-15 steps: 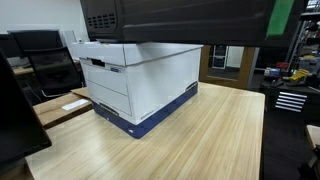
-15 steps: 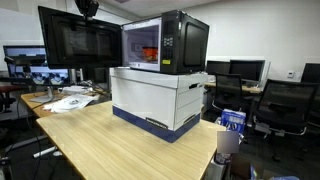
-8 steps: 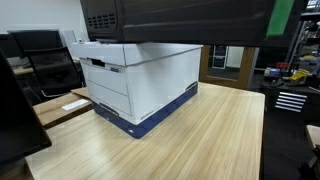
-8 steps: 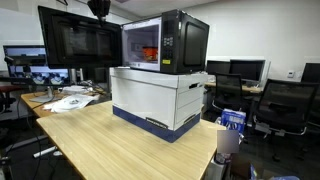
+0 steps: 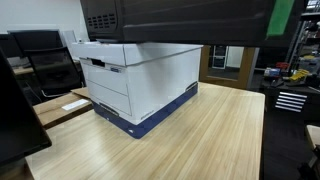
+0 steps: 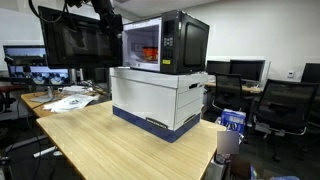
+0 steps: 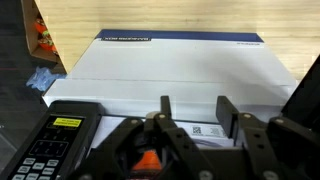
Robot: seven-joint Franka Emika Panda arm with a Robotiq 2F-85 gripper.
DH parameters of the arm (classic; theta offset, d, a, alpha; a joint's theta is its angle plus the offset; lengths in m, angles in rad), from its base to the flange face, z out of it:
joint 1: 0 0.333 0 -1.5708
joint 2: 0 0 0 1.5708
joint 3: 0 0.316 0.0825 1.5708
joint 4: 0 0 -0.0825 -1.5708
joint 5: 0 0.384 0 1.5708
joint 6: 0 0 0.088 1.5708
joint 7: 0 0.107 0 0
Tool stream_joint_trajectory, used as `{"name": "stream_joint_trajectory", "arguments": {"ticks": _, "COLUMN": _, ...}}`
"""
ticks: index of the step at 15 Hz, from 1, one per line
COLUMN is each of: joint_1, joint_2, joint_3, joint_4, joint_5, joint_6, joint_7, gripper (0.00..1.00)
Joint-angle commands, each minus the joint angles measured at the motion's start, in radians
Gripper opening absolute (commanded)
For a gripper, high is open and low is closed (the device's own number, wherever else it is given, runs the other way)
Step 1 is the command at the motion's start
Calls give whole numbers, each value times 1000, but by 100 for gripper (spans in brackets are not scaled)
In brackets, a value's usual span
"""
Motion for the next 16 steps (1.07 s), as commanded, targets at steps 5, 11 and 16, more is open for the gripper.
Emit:
{"name": "stream_joint_trajectory", "arguments": {"ticks": 5, "joint_1": -12, "joint_2": -53, "joint_3": 6, "joint_4": -168, "joint_5": -64, "joint_6": 239, "joint_7": -35, "gripper": 100}}
{"name": "stream_joint_trajectory", "arguments": {"ticks": 11, "joint_1": -13, "joint_2": -55, "joint_3": 6, "joint_4": -228, "joint_5": -140, "joint_6": 401, "joint_7": -82, "gripper": 100}}
{"name": "stream_joint_trajectory", "arguments": {"ticks": 16, "joint_1": -15, "joint_2": -56, "joint_3": 7, "joint_4": -302, "joint_5": -157, "joint_6": 627, "joint_7": -81, "gripper": 100}}
